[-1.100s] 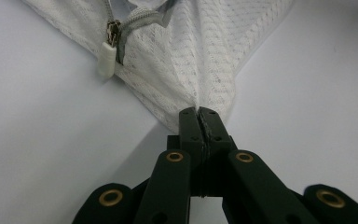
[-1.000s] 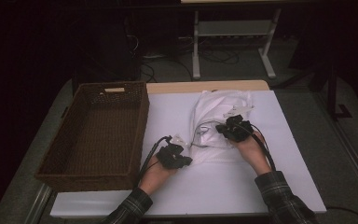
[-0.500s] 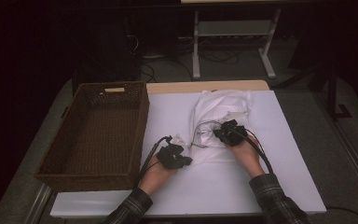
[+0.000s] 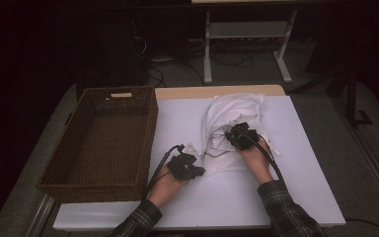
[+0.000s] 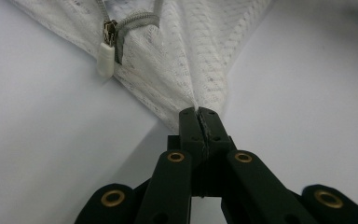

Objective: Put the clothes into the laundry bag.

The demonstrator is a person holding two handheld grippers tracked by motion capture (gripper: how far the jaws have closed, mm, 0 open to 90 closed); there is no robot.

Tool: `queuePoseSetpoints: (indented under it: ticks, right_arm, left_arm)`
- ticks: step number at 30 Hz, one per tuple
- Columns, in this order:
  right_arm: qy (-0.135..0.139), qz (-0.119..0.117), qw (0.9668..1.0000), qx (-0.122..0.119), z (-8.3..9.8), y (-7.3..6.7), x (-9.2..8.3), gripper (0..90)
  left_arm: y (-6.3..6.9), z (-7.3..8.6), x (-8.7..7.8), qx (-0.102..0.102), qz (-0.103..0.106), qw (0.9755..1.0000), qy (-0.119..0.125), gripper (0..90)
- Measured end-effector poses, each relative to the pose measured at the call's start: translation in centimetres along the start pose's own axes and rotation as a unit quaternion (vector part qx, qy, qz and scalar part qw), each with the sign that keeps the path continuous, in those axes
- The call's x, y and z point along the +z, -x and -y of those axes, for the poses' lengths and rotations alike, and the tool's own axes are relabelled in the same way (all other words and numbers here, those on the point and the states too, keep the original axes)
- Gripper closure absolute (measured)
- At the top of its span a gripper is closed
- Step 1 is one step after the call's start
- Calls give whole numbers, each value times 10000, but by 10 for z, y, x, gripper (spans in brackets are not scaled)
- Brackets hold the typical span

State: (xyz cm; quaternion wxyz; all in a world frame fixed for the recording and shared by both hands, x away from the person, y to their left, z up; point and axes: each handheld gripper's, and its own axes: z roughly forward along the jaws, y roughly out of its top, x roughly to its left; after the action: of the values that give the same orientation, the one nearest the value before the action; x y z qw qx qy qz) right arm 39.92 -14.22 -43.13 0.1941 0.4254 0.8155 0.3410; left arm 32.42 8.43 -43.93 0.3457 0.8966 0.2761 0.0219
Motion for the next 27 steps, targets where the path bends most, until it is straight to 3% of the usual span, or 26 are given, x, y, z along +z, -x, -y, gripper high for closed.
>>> queuePoseSetpoints:
  ticks: [9, 19, 21, 27]
  right_arm:
    - [53, 161, 9996, 238, -7, 8, 10, 898]
    - [68, 527, 9980, 342, -18, 15, 23, 899]
    - [92, 691, 9969, 358, -20, 20, 26, 899]
    - [144, 713, 9963, 464, -19, 26, 29, 899]
  left_arm:
    - [3, -1, 2, 60, 116, 9999, -12, 900]
    - [4, -1, 0, 56, 116, 9999, -1, 900]
    - [3, -1, 1, 61, 126, 9999, -21, 900]
    - [3, -1, 2, 64, 125, 9999, -11, 900]
